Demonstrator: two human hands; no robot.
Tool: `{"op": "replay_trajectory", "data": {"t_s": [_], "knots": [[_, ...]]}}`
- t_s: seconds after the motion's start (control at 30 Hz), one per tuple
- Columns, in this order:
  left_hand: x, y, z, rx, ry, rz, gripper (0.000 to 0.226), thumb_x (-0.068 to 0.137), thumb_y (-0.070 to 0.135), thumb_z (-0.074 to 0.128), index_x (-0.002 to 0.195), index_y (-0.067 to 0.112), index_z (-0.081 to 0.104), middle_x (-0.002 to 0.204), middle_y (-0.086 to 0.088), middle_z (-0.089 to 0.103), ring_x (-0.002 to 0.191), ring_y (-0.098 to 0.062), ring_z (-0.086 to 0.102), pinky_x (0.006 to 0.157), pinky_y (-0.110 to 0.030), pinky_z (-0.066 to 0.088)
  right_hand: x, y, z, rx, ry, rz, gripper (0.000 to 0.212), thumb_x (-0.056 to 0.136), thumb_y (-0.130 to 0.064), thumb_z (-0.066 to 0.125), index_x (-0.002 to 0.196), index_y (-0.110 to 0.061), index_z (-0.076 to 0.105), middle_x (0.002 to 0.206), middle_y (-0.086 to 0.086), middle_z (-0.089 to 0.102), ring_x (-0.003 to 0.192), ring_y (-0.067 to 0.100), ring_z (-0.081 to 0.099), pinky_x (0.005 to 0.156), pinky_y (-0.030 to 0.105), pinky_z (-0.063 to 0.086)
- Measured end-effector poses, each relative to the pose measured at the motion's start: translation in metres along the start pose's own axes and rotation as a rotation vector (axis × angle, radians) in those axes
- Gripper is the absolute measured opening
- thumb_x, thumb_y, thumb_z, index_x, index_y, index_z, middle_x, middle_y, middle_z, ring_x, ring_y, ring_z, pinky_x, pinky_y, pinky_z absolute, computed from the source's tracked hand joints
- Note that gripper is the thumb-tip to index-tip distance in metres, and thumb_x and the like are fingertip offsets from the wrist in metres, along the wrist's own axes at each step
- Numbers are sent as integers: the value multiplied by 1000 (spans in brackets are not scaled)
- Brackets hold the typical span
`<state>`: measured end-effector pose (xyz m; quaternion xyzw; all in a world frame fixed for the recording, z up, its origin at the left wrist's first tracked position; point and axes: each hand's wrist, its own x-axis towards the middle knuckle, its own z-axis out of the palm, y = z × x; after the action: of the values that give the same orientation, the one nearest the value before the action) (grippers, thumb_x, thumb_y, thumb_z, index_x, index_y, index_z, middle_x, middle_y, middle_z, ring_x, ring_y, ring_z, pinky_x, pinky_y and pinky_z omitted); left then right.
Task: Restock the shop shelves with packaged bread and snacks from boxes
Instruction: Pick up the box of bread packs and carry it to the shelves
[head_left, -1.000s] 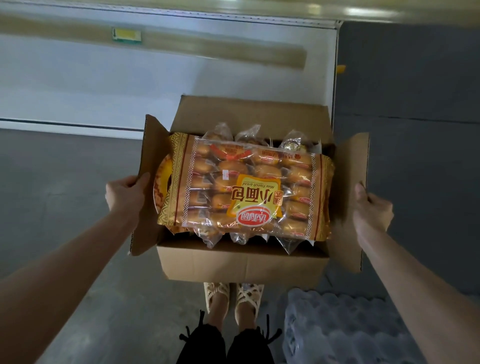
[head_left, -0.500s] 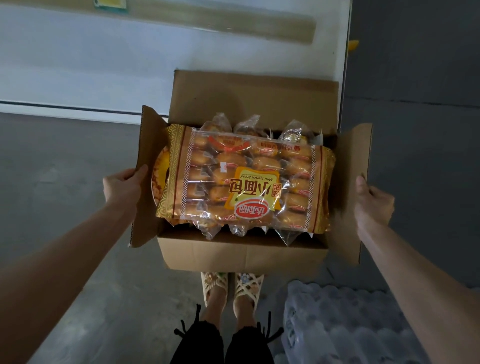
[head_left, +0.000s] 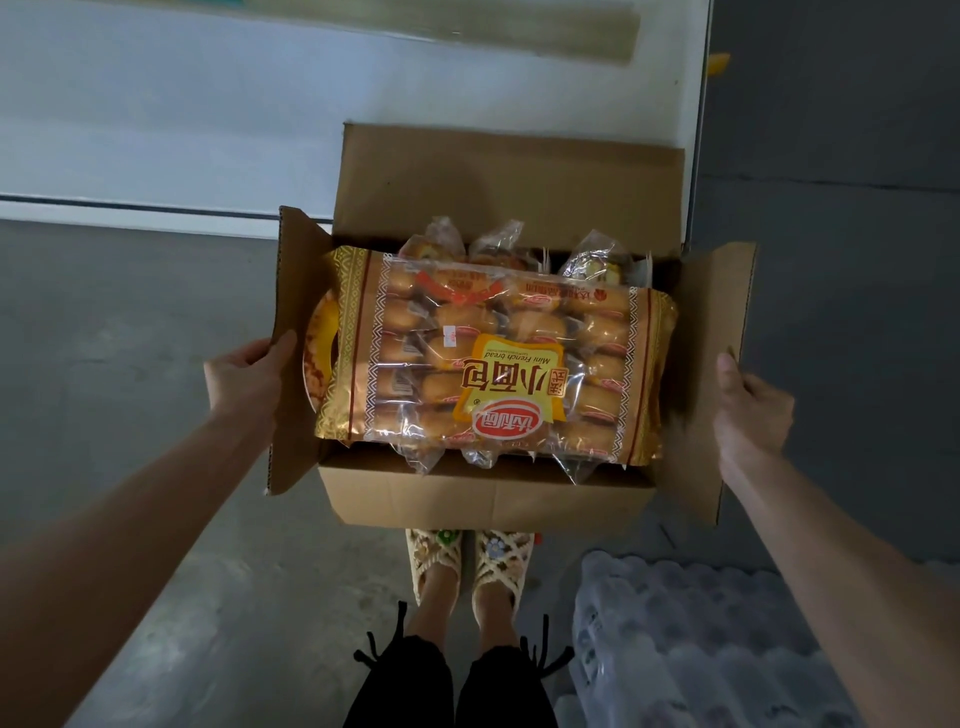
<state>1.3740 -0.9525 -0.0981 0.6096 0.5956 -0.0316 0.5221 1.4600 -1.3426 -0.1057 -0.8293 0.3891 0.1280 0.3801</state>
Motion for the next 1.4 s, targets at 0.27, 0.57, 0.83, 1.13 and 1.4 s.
{"op": "replay_trajectory", "data": {"t_s": [0.27,0.57,0.83,1.13,1.4], "knots": [[-3,4,5,0,14,23,27,91,20,66,116,10,65,87,-4,67,73,-16,65,76,-36,56,7,-1,-2,34,15,-63,54,98,-29,55,54,-10,31,53,3,27,40,6,25,47,23,27],[-7,1,6,-28,-17,-7,25,91,18,66,113,6,64,84,-5,66,72,-18,65,71,-36,56,5,3,-3,40,-9,-55,55,98,-28,55,52,-11,30,52,3,27,31,6,27,40,14,26],[-5,2,5,69,14,21,27,95,20,61,118,8,64,99,-10,66,74,-17,64,78,-37,55,-4,-4,-4,-7,-81,-5,45,99,-28,52,59,-12,42,57,0,36,50,6,33,52,19,30],[-37,15,-18,146,-12,91,47,89,21,69,131,7,56,117,-3,62,102,-16,59,85,-27,46,-39,-42,-30,-91,-180,-79,48,95,-33,59,124,5,54,130,15,59,122,31,54,99,36,43],[-111,50,-40,164,-195,189,51,86,22,72,132,8,56,120,-5,64,103,-19,60,86,-31,47,-104,-100,-69,-78,-323,-186,55,94,-39,57,141,-13,46,140,3,54,127,17,50,92,24,33]]}}
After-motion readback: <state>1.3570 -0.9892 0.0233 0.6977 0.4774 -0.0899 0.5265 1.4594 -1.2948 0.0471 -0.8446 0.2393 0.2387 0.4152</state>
